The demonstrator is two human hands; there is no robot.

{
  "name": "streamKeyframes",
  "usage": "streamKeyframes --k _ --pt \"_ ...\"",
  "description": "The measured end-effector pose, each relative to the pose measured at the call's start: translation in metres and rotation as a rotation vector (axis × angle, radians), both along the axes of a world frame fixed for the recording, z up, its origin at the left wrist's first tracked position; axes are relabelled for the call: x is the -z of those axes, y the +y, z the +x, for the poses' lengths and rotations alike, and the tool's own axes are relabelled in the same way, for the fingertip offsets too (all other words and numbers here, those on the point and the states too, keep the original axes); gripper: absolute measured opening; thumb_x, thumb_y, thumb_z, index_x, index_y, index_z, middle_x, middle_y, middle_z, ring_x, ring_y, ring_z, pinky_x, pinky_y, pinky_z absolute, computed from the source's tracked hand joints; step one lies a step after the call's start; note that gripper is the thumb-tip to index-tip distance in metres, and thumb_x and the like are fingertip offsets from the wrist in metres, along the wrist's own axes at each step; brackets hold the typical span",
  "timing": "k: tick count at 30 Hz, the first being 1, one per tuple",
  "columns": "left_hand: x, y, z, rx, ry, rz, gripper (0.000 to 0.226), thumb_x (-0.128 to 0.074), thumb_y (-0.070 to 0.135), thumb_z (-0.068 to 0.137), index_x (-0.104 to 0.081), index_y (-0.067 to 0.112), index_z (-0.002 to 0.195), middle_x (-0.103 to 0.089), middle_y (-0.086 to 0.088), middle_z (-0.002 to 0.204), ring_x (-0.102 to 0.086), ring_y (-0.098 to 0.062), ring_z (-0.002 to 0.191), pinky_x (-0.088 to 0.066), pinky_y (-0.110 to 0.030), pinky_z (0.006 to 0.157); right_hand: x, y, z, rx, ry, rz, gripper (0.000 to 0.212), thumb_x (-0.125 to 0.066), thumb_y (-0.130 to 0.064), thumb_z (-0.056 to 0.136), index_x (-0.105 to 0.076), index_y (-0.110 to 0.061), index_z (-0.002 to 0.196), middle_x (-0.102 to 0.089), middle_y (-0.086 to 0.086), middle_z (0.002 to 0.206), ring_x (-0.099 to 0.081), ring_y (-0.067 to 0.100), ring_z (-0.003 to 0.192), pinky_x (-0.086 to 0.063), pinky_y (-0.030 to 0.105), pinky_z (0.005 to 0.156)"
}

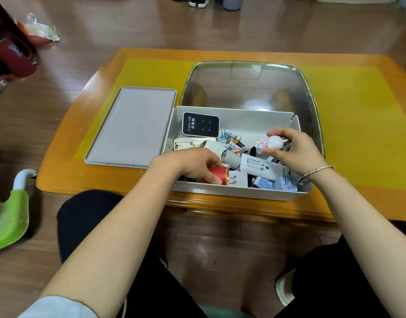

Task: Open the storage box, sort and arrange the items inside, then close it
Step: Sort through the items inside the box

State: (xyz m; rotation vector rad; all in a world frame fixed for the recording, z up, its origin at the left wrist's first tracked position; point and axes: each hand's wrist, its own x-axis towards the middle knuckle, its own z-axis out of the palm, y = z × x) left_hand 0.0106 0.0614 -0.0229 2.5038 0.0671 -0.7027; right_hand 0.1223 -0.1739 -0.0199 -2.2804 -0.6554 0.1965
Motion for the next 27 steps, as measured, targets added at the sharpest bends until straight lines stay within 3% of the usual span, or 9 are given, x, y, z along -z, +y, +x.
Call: streamKeyframes --k 4,9,11,14,18,22,27 --pt "-0.005 -0.003 0.004 -0.001 0.002 0.043 0.049 -0.072 0.048 0.079 -0.054 0.028 0.119 -0.057 0.009 0.106 -0.056 -0.011 0.091 -0.049 -0.029 0.079 0.004 0.004 -0.003 -0.01 0.017 0.021 0.035 -0.079 -0.021 0.073 -0.064 -0.02 0.105 -0.064 0.002 0.1 -0.059 0.017 0.087 -0.044 0.022 0.076" --pt "-0.016 -0.001 0.008 -0.097 -0.174 0.025 0.039 -0.064 0.046 0.086 -0.053 0.023 0.116 -0.061 0.002 0.11 -0.054 -0.006 0.084 -0.043 -0.022 0.067 0.007 0.008 -0.002 -0.025 0.02 0.043 0.034 -0.077 -0.02 0.075 -0.063 -0.02 0.105 -0.063 0.001 0.097 -0.057 0.014 0.085 -0.042 0.017 0.072" --pt "-0.024 0.008 0.011 -0.152 -0.304 0.118 0.044 -0.062 0.047 0.087 -0.053 0.02 0.12 -0.06 -0.005 0.114 -0.051 -0.016 0.095 -0.04 -0.028 0.075 0.007 0.01 -0.002 -0.024 0.025 0.054 0.033 -0.077 -0.02 0.075 -0.063 -0.02 0.105 -0.063 0.001 0.097 -0.057 0.013 0.083 -0.043 0.015 0.071" --pt "-0.03 0.02 0.012 -0.21 -0.402 0.358 0.051 -0.057 0.055 0.087 -0.051 0.019 0.121 -0.058 -0.013 0.115 -0.047 -0.029 0.107 -0.034 -0.036 0.079 0.009 0.014 -0.003 -0.008 0.04 0.064 0.033 -0.077 -0.02 0.076 -0.063 -0.019 0.106 -0.063 0.002 0.099 -0.059 0.016 0.087 -0.047 0.022 0.076" --pt "-0.022 0.025 0.007 -0.248 -0.489 0.463 0.049 -0.06 0.049 0.088 -0.05 0.017 0.123 -0.059 -0.012 0.121 -0.045 -0.031 0.115 -0.038 -0.04 0.087 0.011 0.021 -0.005 0.012 0.061 0.082 0.034 -0.076 -0.02 0.077 -0.063 -0.015 0.108 -0.063 0.002 0.1 -0.058 0.015 0.086 -0.042 0.014 0.069" --pt "-0.012 0.021 -0.002 -0.22 -0.513 0.479 0.06 -0.068 0.034 0.085 -0.041 0.021 0.137 -0.046 -0.007 0.136 -0.039 -0.029 0.123 -0.035 -0.041 0.098 0.012 0.026 -0.007 0.014 0.042 0.067 0.034 -0.075 -0.021 0.077 -0.063 -0.015 0.108 -0.061 -0.001 0.098 -0.055 0.01 0.085 -0.035 -0.003 0.06" --pt "-0.008 0.002 -0.014 0.027 -0.576 0.277 0.019 -0.071 0.03 0.083 -0.064 0.027 0.101 -0.057 0.009 0.098 -0.051 -0.018 0.099 -0.037 -0.03 0.079 0.015 0.027 -0.006 0.014 0.048 0.072 0.033 -0.075 -0.022 0.078 -0.063 -0.016 0.108 -0.061 -0.003 0.096 -0.054 0.009 0.085 -0.036 0.0 0.062"
